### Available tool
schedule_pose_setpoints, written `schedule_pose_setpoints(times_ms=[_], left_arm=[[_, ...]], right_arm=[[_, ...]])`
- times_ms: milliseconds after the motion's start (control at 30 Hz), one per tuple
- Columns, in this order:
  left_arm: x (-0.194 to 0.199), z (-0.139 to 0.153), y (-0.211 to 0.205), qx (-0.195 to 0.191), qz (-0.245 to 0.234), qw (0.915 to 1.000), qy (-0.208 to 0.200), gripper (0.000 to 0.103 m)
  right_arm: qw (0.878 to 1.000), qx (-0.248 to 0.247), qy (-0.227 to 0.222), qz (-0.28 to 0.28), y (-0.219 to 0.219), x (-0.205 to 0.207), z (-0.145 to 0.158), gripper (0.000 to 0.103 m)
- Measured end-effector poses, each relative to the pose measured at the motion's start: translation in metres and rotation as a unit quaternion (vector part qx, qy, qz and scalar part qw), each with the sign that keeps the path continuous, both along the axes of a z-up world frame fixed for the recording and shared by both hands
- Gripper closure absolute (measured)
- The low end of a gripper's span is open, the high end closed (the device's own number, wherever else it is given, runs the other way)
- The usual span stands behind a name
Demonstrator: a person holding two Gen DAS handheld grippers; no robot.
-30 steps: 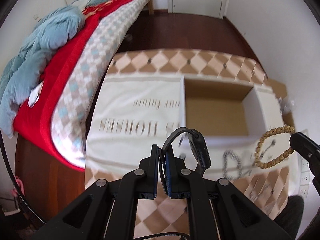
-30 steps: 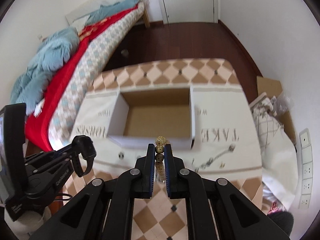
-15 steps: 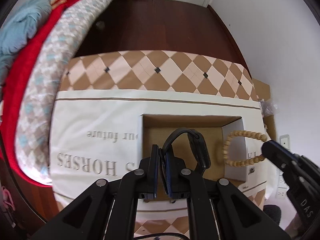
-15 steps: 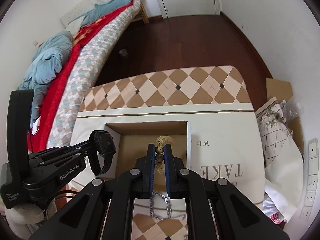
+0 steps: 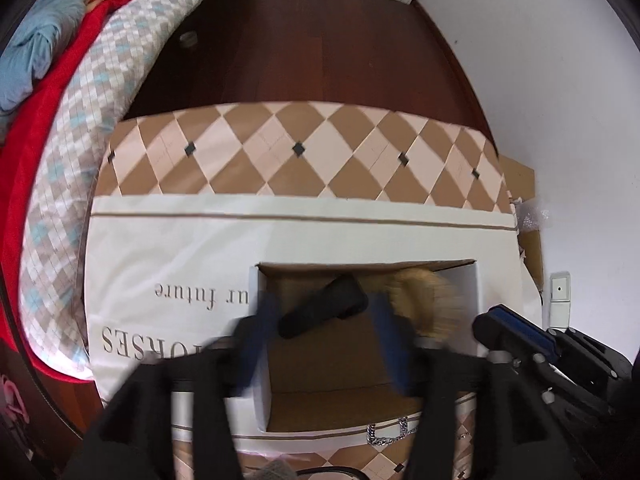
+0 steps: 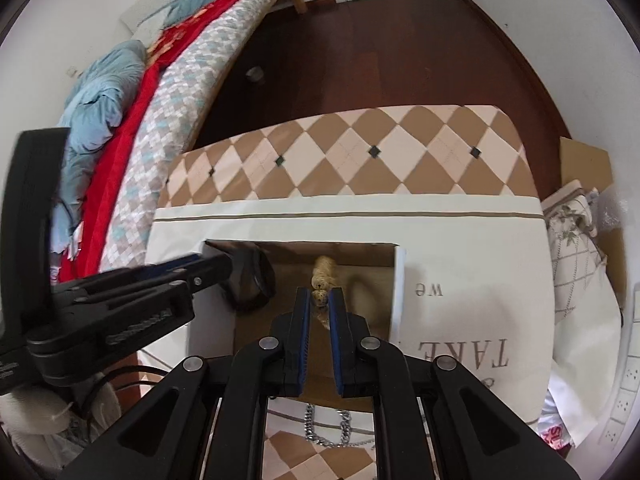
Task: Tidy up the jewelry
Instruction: 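Carry both items into the white box and open both tools, then grasp the thick silver chain bracelet with the left tool while the right grasps a thin pendant chain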
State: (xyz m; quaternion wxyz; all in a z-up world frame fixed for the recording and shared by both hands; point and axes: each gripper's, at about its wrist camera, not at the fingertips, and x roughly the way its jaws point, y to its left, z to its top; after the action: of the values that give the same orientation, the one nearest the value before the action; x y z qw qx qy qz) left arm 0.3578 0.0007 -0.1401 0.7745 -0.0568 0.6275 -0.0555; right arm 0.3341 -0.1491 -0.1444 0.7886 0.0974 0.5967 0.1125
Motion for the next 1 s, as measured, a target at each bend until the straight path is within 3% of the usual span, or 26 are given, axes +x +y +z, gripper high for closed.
schedule_pose_setpoints(times_ms=[33,67,133,233,333,400,467,733,1000], left_arm=[[-0.001,0.003,0.0,0.0,-0.001,1.0,-0.005,0.027],[-0.001,0.006,0.001,0.003,-0.002,1.0,-0.009,0.023],[-0.002,0.009,0.005,0.009,0.001,0.9999,-0.011,0.012],[-0.006,0.017,0.016,0.026,0.019,0.9992,-0.022,0.01],[-0.016,0.024,0.03,0.06,0.039,0.9964,-0.045,0.006],[-0.024,0.027,0.036,0.081,0.053,0.9935,-0.06,0.002],[-0.035,0.027,0.043,0.095,0.065,0.9906,-0.074,0.001],[-0.077,0.028,0.051,0.115,0.082,0.9855,-0.093,0.001],[-0.132,0.082,0.052,0.155,0.109,0.9676,-0.167,0.001]], right_arm=[[1.0,-0.001,0.001,-0.003,-0.001,0.0,0.0,0.074],[1.0,-0.004,0.002,-0.007,-0.002,-0.001,0.001,0.058],[1.0,-0.002,0.001,-0.011,-0.005,-0.003,0.004,0.051],[1.0,-0.012,-0.003,-0.024,-0.011,-0.008,0.008,0.042],[0.998,-0.056,-0.016,-0.03,-0.012,-0.016,0.012,0.032],[0.994,-0.103,-0.026,-0.03,-0.008,-0.024,0.012,0.014],[0.99,-0.136,-0.031,-0.026,-0.003,-0.031,0.009,0.007],[0.984,-0.168,-0.049,-0.028,0.004,-0.064,0.005,0.002],[0.985,-0.131,-0.099,-0.053,-0.012,-0.113,0.055,0.002]])
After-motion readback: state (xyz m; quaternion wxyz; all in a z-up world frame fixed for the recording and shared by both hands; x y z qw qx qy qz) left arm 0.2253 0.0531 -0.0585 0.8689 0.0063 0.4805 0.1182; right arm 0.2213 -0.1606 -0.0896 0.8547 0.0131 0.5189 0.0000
